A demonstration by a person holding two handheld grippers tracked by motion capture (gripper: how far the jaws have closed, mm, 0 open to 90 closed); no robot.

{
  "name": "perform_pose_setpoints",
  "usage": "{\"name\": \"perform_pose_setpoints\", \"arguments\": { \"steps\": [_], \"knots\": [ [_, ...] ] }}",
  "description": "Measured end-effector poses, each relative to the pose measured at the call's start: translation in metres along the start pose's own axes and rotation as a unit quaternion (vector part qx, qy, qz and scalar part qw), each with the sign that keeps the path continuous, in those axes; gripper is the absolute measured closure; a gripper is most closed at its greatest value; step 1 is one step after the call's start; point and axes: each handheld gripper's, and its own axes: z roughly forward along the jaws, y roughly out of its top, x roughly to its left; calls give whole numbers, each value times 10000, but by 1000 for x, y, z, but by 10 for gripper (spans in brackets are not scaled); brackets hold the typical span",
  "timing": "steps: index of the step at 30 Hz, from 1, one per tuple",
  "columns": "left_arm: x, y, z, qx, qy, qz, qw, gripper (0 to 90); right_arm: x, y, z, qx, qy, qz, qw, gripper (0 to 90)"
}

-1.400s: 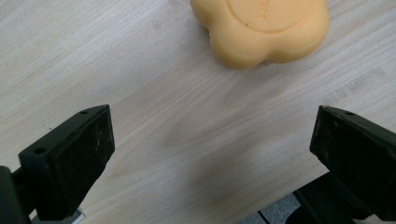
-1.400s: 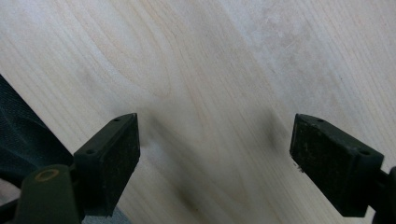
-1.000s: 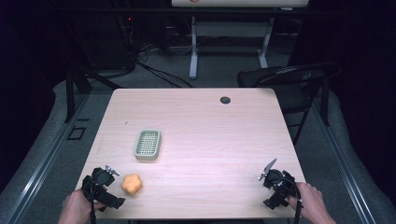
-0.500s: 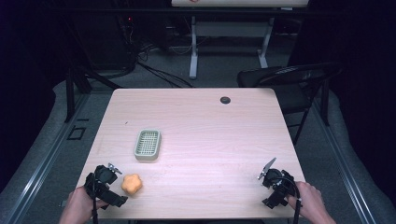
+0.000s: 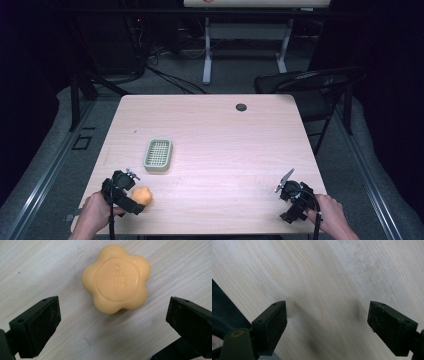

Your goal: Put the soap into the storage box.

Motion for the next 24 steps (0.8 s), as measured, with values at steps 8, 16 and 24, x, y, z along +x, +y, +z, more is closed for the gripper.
{"name": "perform_pose_setpoints", "arguments": {
  "steps": [8,16,24],
  "knots": [
    [2,12,4,197,-57,5,9998,0,0,-2,1,-8,82,71,9999,158],
    [6,27,10,320,-79,110,9994,0,1,-2,2,61,69,30,10000,158],
    [7,33,14,442,-111,152,9988,0,1,-2,2,68,85,14,9999,159]
  ]
}}
